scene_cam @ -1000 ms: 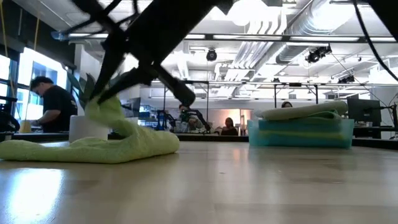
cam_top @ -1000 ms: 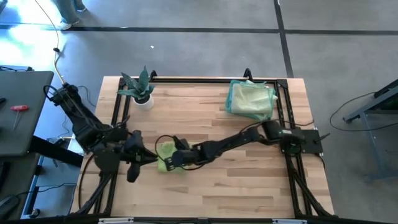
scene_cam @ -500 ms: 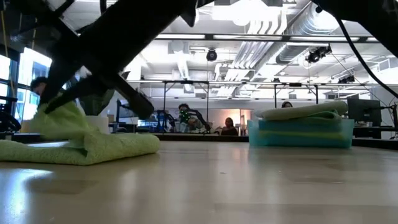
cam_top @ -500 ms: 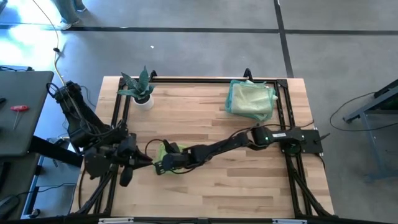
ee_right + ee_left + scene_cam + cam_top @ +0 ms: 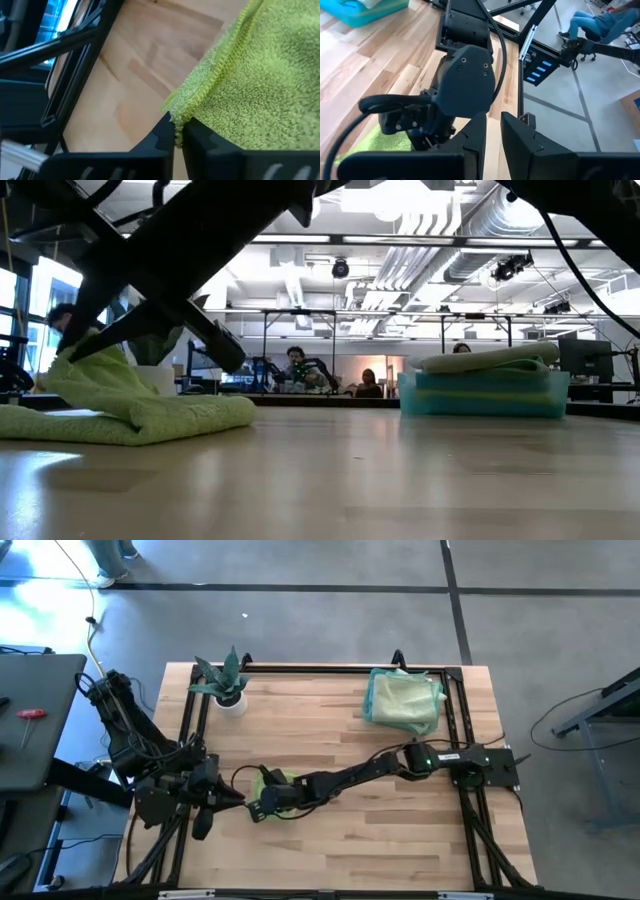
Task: Fold microfiber towels
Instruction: Fold the light green microfiber cloth, then stack the folded light green microfiber cloth on top of the folded green microfiber cloth
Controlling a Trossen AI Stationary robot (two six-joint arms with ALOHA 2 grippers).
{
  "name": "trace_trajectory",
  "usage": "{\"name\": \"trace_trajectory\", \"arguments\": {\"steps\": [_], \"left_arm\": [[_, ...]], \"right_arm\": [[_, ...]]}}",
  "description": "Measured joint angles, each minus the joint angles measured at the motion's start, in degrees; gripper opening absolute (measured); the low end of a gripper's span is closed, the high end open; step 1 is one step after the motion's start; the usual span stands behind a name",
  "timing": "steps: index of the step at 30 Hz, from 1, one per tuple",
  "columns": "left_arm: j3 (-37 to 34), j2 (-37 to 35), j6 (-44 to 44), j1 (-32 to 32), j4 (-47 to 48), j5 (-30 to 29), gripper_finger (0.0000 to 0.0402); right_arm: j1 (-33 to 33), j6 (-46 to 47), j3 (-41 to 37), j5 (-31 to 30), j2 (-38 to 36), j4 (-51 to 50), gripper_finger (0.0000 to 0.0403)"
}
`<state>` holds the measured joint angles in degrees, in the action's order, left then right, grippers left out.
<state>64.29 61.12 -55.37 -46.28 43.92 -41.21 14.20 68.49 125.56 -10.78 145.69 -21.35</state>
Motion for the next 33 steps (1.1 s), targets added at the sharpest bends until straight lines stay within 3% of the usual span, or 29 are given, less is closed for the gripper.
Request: {"name": "trace_trajectory", "arguments": {"steps": [11, 16, 21, 29, 33], "left_arm": [[0.0, 0.0, 0.0, 0.2, 0.0, -0.7, 0.0048], [0.0, 0.0, 0.0, 0.2, 1.1, -1.0, 0.0048], [-3.0, 0.6, -1.7, 0.2, 2.4, -1.4, 0.0048], [-12.9, 0.9, -9.6, 1.4, 1.9, -2.8, 0.0048], [-20.5, 2.9, -12.1, 3.5, -5.2, -0.3, 0.0048]], "right_arm": [[-0.6, -3.5, 0.0, 10.2, -0.2, 0.1, 0.0169], [-1.1, -8.3, -0.1, 12.8, -3.2, -3.8, 0.0200], [-1.7, -13.0, -0.1, 11.4, -9.4, -21.7, 0.0201], [-0.7, -20.4, -0.1, 2.0, -20.9, -52.1, 0.0200], [0.4, -21.9, -0.1, -2.5, -26.0, -62.2, 0.0200]]}}
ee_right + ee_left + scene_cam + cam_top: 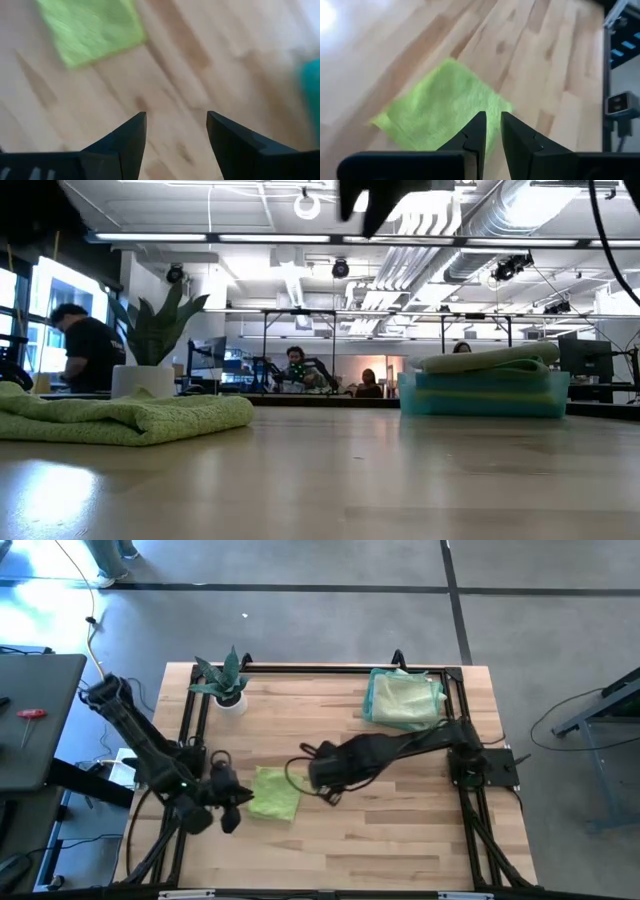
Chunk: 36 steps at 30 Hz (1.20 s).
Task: Fold microfiber towels
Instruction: Stack the folded light green microfiber cloth on top of the folded green microfiber cloth
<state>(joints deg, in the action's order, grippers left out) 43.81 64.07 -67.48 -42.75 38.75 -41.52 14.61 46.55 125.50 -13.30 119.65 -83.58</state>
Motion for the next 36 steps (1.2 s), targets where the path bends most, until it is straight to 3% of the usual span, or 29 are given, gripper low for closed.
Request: {"name": "trace_trajectory", "arguments": {"steps": [6, 10, 18, 24, 29, 36], "left_arm": [[-8.5, 8.2, 3.5, 4.8, -20.0, 2.7, 0.0048], [-9.2, 16.8, 8.8, 8.3, -27.3, 5.4, 0.0048], [-8.6, 31.9, 10.6, 13.7, -41.4, 11.8, 0.0048], [-2.4, 41.3, 17.0, 19.6, -49.8, 13.4, 0.0041], [6.8, 47.5, 26.0, 26.0, -50.3, 15.4, 0.0023], [19.8, 55.7, 31.1, 34.9, -49.6, 19.6, 0.0002]], "right_arm": [[1.3, -0.6, -0.3, -5.8, -5.0, -6.2, 0.0200], [1.9, -1.0, -2.4, -5.7, -7.9, -6.4, 0.0200], [3.1, 1.9, -12.7, -5.4, -13.4, -6.4, 0.0200], [5.0, 7.1, -24.2, -4.8, -19.0, -6.0, 0.0200], [6.3, 16.3, -37.3, -3.6, -26.4, -2.1, 0.0200], [7.3, 25.1, -58.9, -0.3, -38.6, 18.3, 0.0200]]}}
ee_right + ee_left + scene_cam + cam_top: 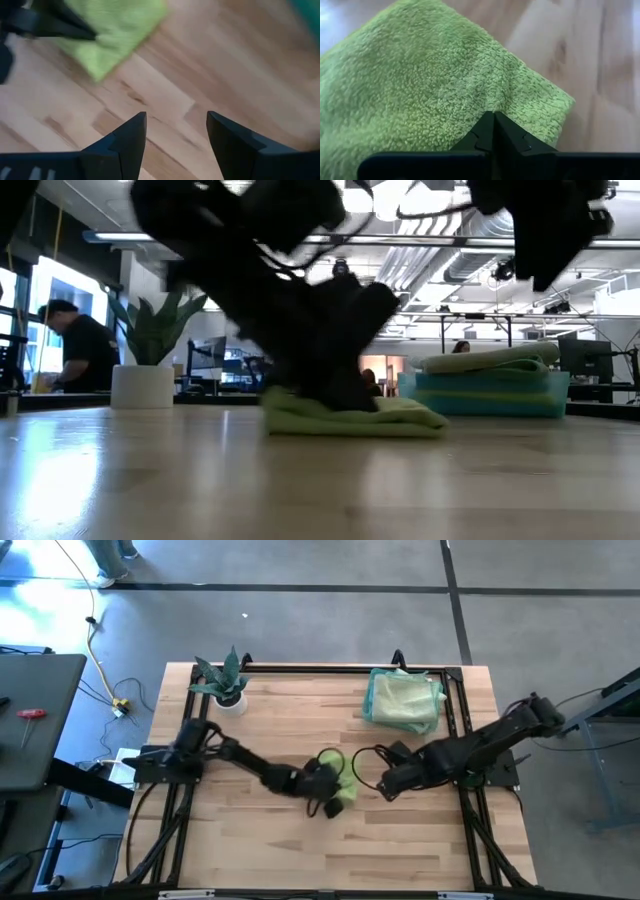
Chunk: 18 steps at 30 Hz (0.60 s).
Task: Fold microfiber towels
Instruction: Stack the folded light green microfiber cloth on top of the folded green microfiber cloth
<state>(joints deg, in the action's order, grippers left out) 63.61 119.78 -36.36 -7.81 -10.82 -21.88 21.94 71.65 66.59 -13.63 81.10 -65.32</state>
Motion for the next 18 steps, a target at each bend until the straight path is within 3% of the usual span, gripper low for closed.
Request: {"name": "trace_trajectory", "arguments": {"steps": [5, 11, 15, 18], "left_arm": [[5.9, 3.5, 1.4, 4.5, 0.1, 4.2, 0.0002], [8.6, 4.6, 2.5, 6.8, 1.1, 5.5, 0.0001], [8.6, 1.8, 5.5, 6.6, 1.8, 5.6, 0.0004], [8.8, -3.0, 9.5, 6.5, 5.6, 8.9, 0.0010]], "right_arm": [[-1.0, 4.0, -14.1, 0.5, -5.0, 18.7, 0.0200], [-3.8, 9.8, -26.4, 0.4, -5.8, 36.4, 0.0200], [-5.6, 14.1, -31.8, 0.8, -6.1, 45.2, 0.0200], [-7.4, 15.5, -35.0, 1.9, -6.1, 53.5, 0.0200]]}}
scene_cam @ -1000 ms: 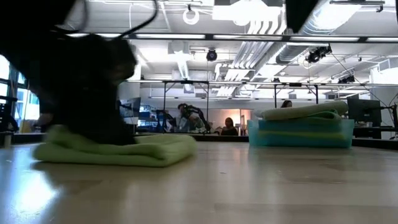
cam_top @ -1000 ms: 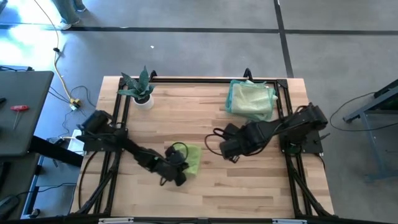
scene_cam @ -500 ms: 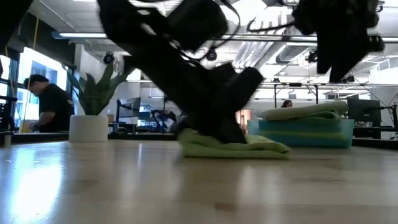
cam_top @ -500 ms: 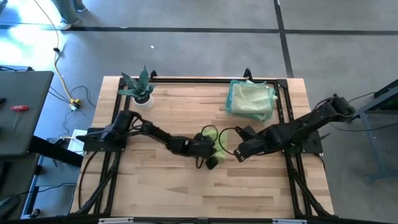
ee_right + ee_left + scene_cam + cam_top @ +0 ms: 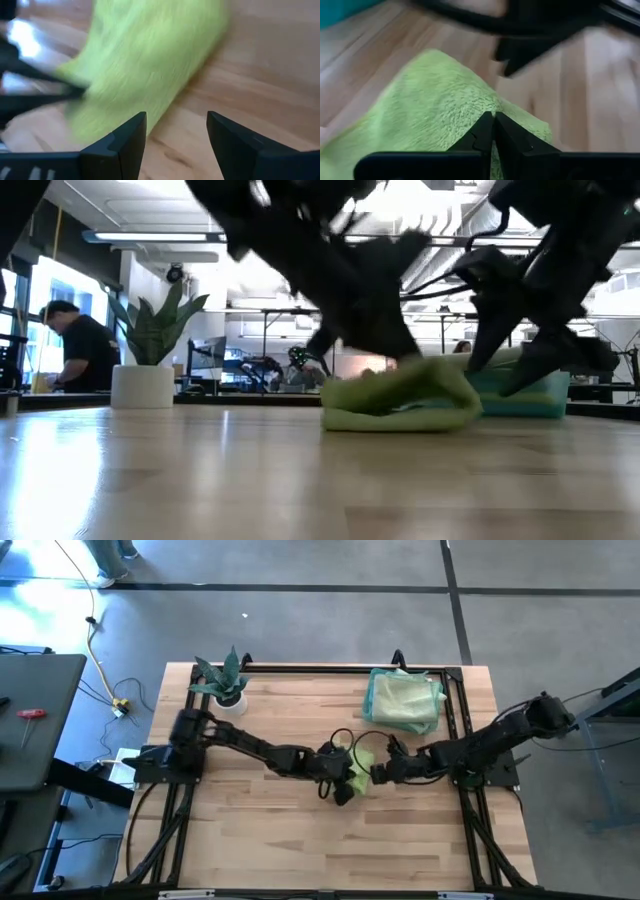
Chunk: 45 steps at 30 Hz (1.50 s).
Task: Fold microfiber towels
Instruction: Stack the folded light green microfiber cloth on top of the folded green microfiber cloth
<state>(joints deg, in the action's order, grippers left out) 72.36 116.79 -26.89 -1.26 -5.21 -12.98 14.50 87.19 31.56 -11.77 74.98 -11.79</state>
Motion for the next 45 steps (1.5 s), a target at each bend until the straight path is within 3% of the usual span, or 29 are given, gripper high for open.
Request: {"name": "trace_trajectory", "arguments": {"steps": [8, 25, 31, 45], "left_arm": [[0.0, -5.8, 11.0, 0.7, 14.3, 0.6, 0.0021], [-2.3, -1.1, 11.0, 1.0, 14.4, 3.4, 0.0019], [-2.3, 0.0, 9.8, 0.7, 15.4, 3.4, 0.0019], [-2.2, 1.2, 8.9, 0.4, 14.1, 3.3, 0.0019]], "right_arm": [[-5.7, 4.1, -7.2, 1.1, 0.0, 15.3, 0.0214], [-1.4, 14.9, -6.9, -0.5, 3.2, 15.6, 0.0216], [0.1, 17.6, -6.9, -3.7, 10.3, 22.9, 0.0216], [0.6, 17.6, -6.8, -10.9, 17.3, 34.5, 0.0216]]}}
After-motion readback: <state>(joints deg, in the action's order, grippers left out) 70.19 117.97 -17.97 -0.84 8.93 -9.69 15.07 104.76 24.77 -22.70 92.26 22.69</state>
